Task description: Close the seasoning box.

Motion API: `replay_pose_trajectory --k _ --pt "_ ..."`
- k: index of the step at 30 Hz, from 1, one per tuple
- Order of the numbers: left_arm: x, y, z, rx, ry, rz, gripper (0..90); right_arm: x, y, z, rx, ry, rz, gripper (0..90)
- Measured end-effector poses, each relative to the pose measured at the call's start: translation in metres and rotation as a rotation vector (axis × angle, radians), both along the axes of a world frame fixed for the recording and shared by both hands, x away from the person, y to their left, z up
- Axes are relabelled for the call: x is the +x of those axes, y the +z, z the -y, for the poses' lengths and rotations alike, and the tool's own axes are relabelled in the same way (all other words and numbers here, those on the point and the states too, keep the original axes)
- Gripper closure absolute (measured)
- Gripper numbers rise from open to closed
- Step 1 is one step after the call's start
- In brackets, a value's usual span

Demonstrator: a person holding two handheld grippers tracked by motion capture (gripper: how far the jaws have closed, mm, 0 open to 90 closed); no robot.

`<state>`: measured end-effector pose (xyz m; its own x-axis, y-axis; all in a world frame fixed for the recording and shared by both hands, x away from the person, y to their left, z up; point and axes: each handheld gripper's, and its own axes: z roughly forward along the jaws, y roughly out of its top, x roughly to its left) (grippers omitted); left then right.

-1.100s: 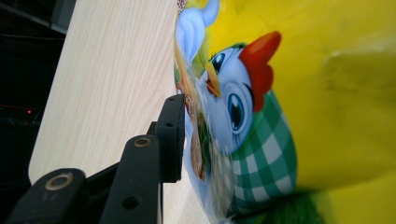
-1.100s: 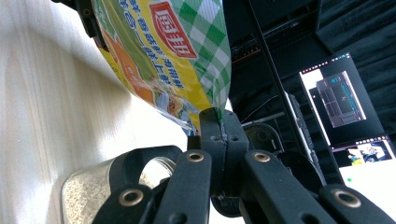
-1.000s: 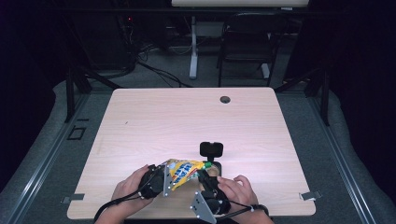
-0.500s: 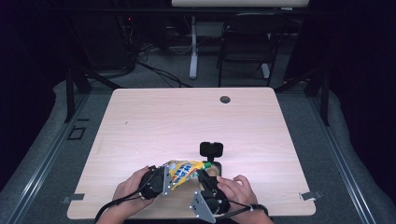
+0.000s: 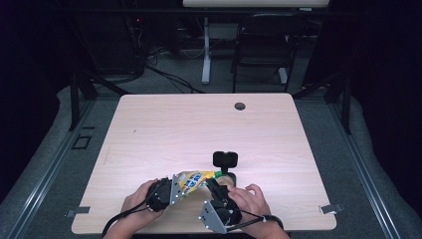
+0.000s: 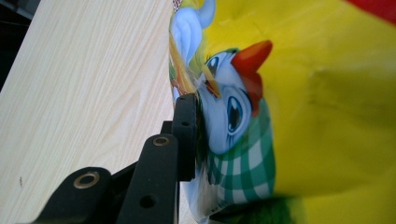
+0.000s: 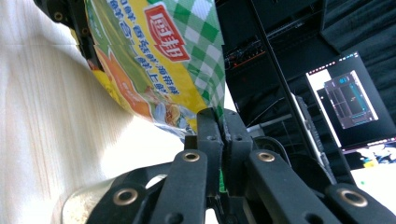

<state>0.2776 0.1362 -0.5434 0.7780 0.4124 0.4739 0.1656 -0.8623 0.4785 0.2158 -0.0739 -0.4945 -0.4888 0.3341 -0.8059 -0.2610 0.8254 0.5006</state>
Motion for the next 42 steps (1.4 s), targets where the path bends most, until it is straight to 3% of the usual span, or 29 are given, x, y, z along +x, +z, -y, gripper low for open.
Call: replay_pose_trajectory --k 8,12,22,28,36,42 --pt "0.001 -0.001 -0.002 -0.009 0.0 -0.006 75.2 0.0 0.001 0.001 0.019 0.004 0.004 81.2" --pt "0.002 -0.003 -0.003 -0.039 0.004 -0.008 75.3 -0.002 0.003 0.003 0.026 0.003 0.002 77.7" --pt "0.01 -0.004 -0.015 -0.138 0.032 -0.068 75.3 0.001 0.009 0.015 0.08 -0.011 -0.038 75.0" --pt "0.01 -0.003 -0.015 -0.13 0.03 -0.064 75.3 0.002 0.011 0.019 0.087 -0.021 -0.051 75.1" --pt "0.013 -0.004 -0.018 -0.153 0.042 -0.075 75.3 0.005 0.012 0.02 0.103 -0.025 -0.057 75.1" --pt "0.021 -0.007 -0.03 -0.275 0.084 -0.122 75.2 0.012 0.015 0.026 0.121 -0.048 -0.09 72.1"
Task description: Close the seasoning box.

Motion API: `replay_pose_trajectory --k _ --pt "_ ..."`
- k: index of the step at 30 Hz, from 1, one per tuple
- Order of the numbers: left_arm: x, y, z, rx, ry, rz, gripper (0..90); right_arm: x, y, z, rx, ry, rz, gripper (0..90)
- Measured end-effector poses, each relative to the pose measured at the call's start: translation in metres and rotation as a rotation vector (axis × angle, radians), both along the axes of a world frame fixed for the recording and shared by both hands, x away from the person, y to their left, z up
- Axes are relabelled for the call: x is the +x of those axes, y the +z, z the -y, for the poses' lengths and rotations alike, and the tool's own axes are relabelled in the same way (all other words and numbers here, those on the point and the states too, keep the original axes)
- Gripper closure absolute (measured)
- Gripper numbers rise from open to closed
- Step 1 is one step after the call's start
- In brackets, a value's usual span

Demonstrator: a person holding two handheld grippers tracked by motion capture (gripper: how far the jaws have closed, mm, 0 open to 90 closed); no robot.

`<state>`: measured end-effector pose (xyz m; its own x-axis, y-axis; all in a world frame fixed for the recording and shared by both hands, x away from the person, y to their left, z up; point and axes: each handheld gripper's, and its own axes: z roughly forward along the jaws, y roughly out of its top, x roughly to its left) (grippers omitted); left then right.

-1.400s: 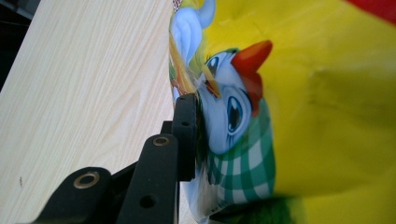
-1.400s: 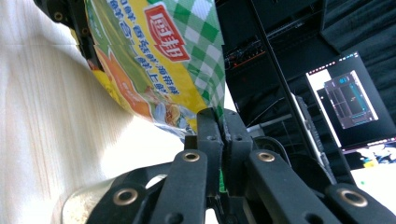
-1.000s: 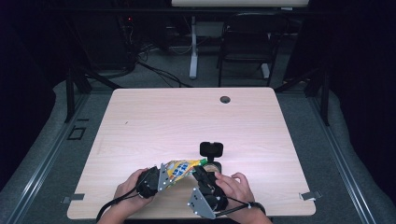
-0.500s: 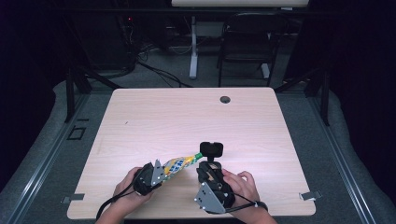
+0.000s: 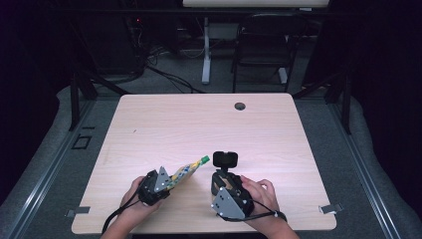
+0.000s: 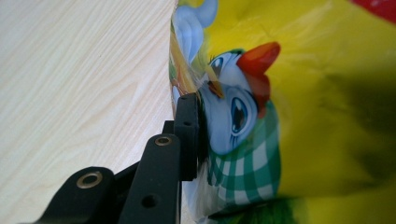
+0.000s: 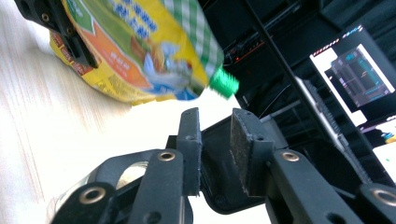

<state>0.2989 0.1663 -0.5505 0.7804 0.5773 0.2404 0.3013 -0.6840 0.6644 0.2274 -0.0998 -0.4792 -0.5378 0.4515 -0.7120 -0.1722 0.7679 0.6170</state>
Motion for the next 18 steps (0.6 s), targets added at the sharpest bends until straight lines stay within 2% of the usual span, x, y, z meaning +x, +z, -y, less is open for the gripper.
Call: replay_pose_trajectory --k 3,4,5,8,10,11,12,14,18 --pt "0.005 -0.001 -0.007 -0.045 0.024 -0.03 74.8 0.005 0.001 0.003 0.005 -0.013 -0.023 70.5" --pt "0.005 -0.001 -0.007 -0.045 0.024 -0.03 74.7 0.009 0.002 0.005 0.01 -0.018 -0.032 69.9" --pt "0.007 -0.002 -0.011 -0.074 0.033 -0.048 74.6 0.01 0.002 0.005 0.011 -0.022 -0.036 69.3" --pt "0.009 -0.003 -0.014 -0.104 0.045 -0.066 74.1 0.017 0.003 0.008 0.021 -0.037 -0.06 66.8" --pt "0.011 -0.005 -0.017 -0.141 0.064 -0.08 73.7 0.024 0.004 0.011 0.035 -0.048 -0.085 64.2" --pt "0.011 -0.005 -0.017 -0.141 0.064 -0.08 73.3 0.029 0.005 0.012 0.041 -0.056 -0.098 62.9" --pt "0.013 -0.005 -0.021 -0.171 0.075 -0.103 72.7 0.032 0.005 0.013 0.06 -0.06 -0.106 61.5" --pt "0.015 -0.007 -0.025 -0.2 0.085 -0.121 71.9 0.038 0.007 0.017 0.074 -0.071 -0.121 58.7" --pt "0.017 -0.008 -0.028 -0.235 0.101 -0.146 69.3 0.055 0.008 0.023 0.1 -0.091 -0.177 53.1"
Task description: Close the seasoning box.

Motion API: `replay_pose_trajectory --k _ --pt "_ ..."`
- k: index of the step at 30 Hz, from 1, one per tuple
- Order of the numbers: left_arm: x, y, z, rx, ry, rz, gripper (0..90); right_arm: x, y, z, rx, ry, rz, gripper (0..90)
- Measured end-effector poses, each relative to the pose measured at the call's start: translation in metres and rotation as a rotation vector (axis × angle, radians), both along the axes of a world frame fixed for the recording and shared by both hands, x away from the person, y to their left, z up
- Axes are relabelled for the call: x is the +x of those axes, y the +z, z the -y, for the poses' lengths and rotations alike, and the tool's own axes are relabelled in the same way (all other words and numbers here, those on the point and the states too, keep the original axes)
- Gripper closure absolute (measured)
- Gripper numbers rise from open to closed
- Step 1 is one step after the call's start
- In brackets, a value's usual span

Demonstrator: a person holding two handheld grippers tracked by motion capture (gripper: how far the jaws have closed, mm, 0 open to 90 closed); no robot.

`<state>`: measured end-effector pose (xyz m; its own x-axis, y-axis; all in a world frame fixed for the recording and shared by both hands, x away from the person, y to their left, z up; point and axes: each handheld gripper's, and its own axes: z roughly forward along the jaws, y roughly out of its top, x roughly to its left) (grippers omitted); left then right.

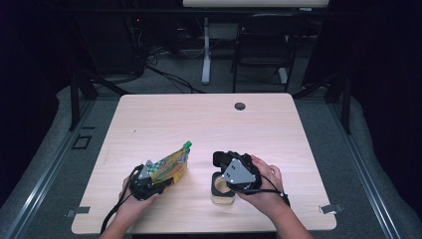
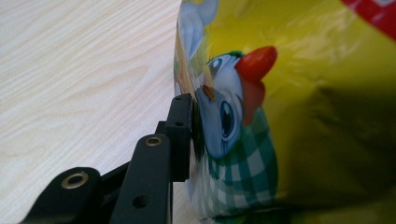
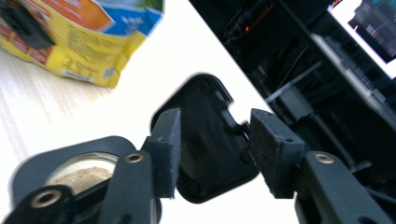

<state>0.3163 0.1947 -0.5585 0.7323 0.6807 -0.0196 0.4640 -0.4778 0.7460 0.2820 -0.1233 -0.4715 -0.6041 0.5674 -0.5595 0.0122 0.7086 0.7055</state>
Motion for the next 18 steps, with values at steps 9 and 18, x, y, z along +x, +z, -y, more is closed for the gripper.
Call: replay_pose_trajectory --k 9,18 --pt "0.001 0.0 -0.006 -0.027 0.018 -0.031 65.6 0.006 0.004 -0.001 0.024 0.005 -0.012 48.6" --pt "0.002 0.001 -0.01 -0.049 0.032 -0.033 61.6 0.02 0.01 0.006 0.035 -0.047 -0.045 44.1"
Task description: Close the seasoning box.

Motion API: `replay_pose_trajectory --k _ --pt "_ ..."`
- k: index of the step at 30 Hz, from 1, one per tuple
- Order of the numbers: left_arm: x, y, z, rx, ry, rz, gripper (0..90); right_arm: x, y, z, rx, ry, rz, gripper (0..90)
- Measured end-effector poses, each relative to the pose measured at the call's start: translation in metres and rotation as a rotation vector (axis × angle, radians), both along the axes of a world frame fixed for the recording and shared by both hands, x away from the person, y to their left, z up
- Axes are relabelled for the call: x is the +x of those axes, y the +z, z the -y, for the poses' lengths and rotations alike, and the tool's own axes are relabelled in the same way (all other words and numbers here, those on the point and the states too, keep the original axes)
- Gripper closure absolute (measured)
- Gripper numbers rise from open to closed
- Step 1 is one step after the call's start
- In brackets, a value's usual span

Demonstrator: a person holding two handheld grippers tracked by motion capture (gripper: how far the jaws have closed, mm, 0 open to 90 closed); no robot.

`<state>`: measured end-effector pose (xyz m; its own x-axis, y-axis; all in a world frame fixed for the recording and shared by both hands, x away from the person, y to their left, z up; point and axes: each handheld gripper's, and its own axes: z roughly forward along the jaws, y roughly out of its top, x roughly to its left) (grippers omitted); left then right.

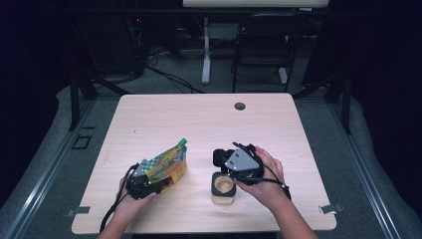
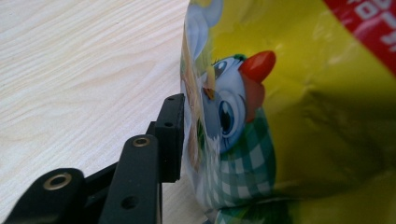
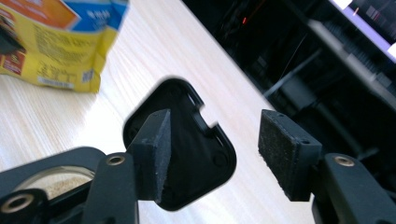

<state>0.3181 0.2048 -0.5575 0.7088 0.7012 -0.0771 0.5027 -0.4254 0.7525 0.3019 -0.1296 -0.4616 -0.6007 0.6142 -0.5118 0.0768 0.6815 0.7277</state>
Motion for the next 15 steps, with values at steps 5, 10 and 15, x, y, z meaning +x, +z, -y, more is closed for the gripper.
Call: replay_pose_trajectory --k 5,10,15 --pt "0.001 0.001 -0.005 -0.03 0.01 -0.011 58.0 0.006 -0.006 0.003 0.03 0.01 -0.086 46.9" --pt "-0.001 0.004 -0.007 -0.041 0.014 -0.007 55.4 -0.005 -0.007 0.005 0.053 0.023 -0.086 48.1" --pt "-0.004 0.008 -0.008 -0.056 0.026 0.0 53.2 -0.019 -0.006 0.005 0.057 0.039 -0.078 49.4"
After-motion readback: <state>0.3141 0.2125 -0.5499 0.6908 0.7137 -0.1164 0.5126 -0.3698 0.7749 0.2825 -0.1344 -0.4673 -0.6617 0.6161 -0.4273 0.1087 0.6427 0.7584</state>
